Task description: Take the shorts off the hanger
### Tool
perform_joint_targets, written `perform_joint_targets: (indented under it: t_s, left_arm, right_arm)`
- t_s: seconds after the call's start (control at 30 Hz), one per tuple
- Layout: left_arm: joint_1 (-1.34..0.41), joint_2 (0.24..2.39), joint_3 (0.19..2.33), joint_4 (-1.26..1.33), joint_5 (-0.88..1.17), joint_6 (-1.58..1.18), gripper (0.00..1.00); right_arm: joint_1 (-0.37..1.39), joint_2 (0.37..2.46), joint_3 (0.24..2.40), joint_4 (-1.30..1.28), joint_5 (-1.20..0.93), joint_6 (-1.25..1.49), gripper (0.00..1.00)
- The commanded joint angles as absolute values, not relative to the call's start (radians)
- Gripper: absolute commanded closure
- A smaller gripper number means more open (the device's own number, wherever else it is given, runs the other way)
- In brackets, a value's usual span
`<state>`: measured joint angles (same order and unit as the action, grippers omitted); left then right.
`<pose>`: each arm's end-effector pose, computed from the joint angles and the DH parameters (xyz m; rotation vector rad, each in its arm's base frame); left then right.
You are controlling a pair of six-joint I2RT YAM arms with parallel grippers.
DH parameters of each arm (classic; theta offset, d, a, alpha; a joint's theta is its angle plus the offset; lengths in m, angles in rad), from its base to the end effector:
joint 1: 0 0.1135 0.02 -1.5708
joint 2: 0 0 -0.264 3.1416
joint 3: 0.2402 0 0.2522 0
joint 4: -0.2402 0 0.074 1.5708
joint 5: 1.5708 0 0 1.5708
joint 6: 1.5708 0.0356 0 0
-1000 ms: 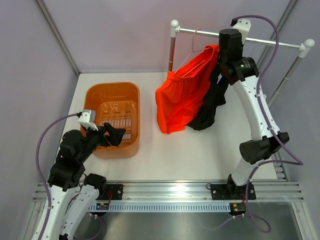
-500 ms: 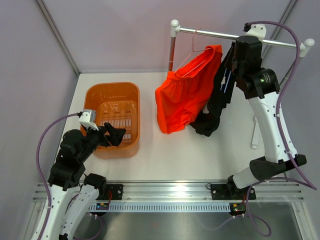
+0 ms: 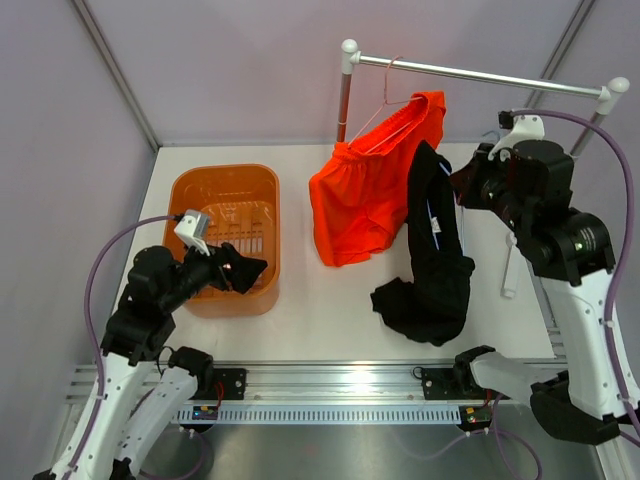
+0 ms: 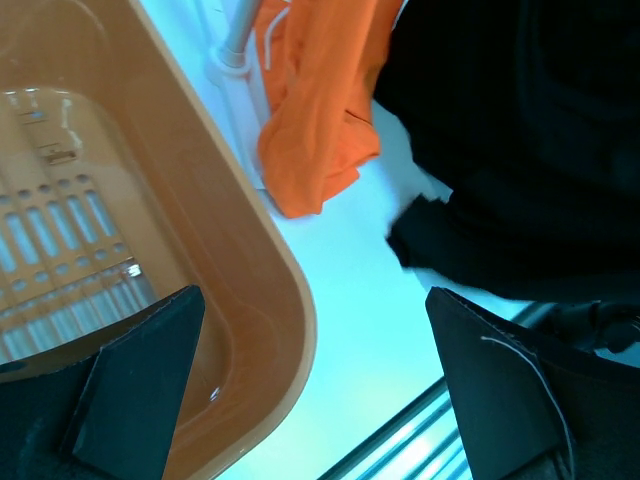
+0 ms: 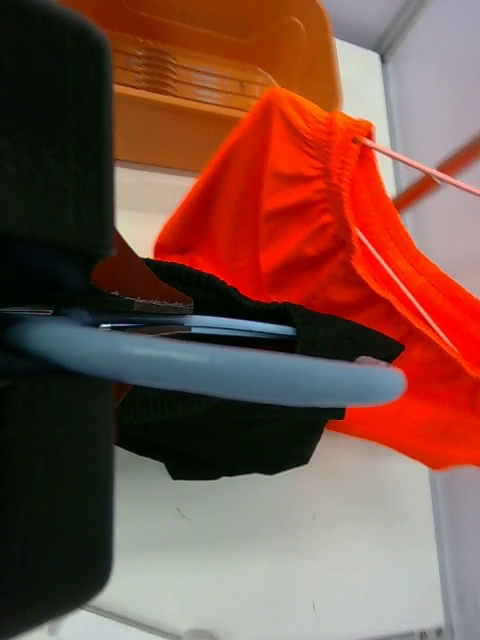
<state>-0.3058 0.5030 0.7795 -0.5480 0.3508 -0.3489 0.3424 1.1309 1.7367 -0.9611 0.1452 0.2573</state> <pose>0.1026 -0.0452 0.3365 0.2126 1.8854 -0.7748 0.1686 0.0546 0.5032 0.0155 1.9309 0.2622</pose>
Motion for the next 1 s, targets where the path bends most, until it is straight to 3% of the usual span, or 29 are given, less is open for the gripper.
perform_joint_targets:
  t_s: [0.0,0.13,0.27,0.4,0.97]
  left_arm:
    - [-0.351,0.554,0.891,-0.457,0.393,-0.374,0.01]
    - [-0.538,0.665,1.006,-0.453,0.263,-0.362,0.01]
    - [-0.809,0.851,1.141,-0.483,-0.057,-0.316,0.01]
    - [-1.009,0.978,1.268,-0.502,-0.236,-0.307,0.01]
    - [-1.141,1.327,1.52,-0.486,-0.439,-0.339,0.01]
  right_arm:
    - [0.392,1.063,1.688,-0.943,0.023,0.284,1.0]
    - [0.452,1.048,1.654,-0.953,0.043,0.299,1.0]
    - [0.506,1.039,1.617,-0.937,0.057,0.316,1.0]
    - [0.571,1.042,1.586,-0.927,0.083,0.33,1.0]
    - [0.818,1.066,1.566,-0.96,0.281,0.396,1.0]
